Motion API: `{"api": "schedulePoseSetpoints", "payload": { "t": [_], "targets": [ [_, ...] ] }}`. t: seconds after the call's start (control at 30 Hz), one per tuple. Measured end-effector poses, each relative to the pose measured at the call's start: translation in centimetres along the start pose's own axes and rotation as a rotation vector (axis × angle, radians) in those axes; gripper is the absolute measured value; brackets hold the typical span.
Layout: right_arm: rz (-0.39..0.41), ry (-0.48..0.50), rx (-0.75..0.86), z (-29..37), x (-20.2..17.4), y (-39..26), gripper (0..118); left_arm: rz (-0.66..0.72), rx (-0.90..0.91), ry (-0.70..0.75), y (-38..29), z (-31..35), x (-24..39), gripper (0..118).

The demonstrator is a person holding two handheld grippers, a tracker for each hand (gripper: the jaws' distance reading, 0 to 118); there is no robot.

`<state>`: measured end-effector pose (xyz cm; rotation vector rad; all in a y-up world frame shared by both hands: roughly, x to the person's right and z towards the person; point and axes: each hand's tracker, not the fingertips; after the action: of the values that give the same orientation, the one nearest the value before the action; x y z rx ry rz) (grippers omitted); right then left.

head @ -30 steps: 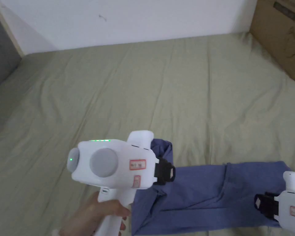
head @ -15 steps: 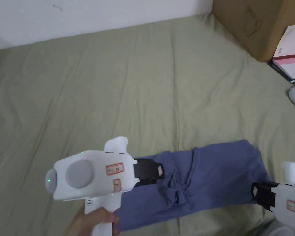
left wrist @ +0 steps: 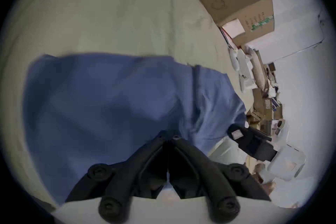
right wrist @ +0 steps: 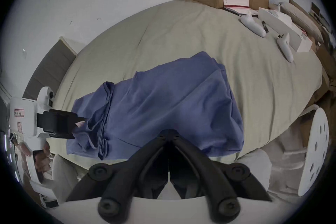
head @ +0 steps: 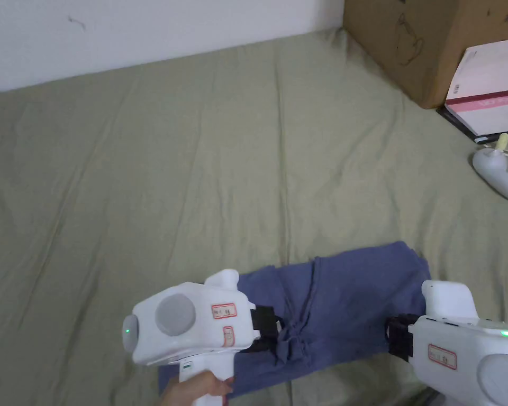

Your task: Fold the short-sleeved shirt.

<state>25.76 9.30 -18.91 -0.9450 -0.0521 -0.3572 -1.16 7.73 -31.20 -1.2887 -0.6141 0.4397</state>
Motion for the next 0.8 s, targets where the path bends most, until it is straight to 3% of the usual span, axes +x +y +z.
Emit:
{"api": "schedulePoseSetpoints", "payload": {
  "t": [0.2, 0.37, 0.63, 0.8],
  "targets": [
    [-0.015, -0.006, -0.007, 0.0, 0.3, -0.1, 0, -0.062, -0.091, -0.029, -1.0, -3.3, 2.9, 0],
    [-0.008, -0.013, -0.013, 0.3, 0.0, 0.0, 0, -0.106, -0.09, -0.067, -1.9, -2.1, 3.9, 0],
    [0.035, -0.028, -0.018, 0.7, -1.7, 0.4, 0, 0.12, 0.185, -0.173, -0.7, 9.8, -5.7, 0],
    [0.092, -0.013, -0.035, 0.0, -4.1, 0.8, 0, 0.154, 0.23, -0.028, -1.4, 14.6, -12.0, 1]
  ]
}}
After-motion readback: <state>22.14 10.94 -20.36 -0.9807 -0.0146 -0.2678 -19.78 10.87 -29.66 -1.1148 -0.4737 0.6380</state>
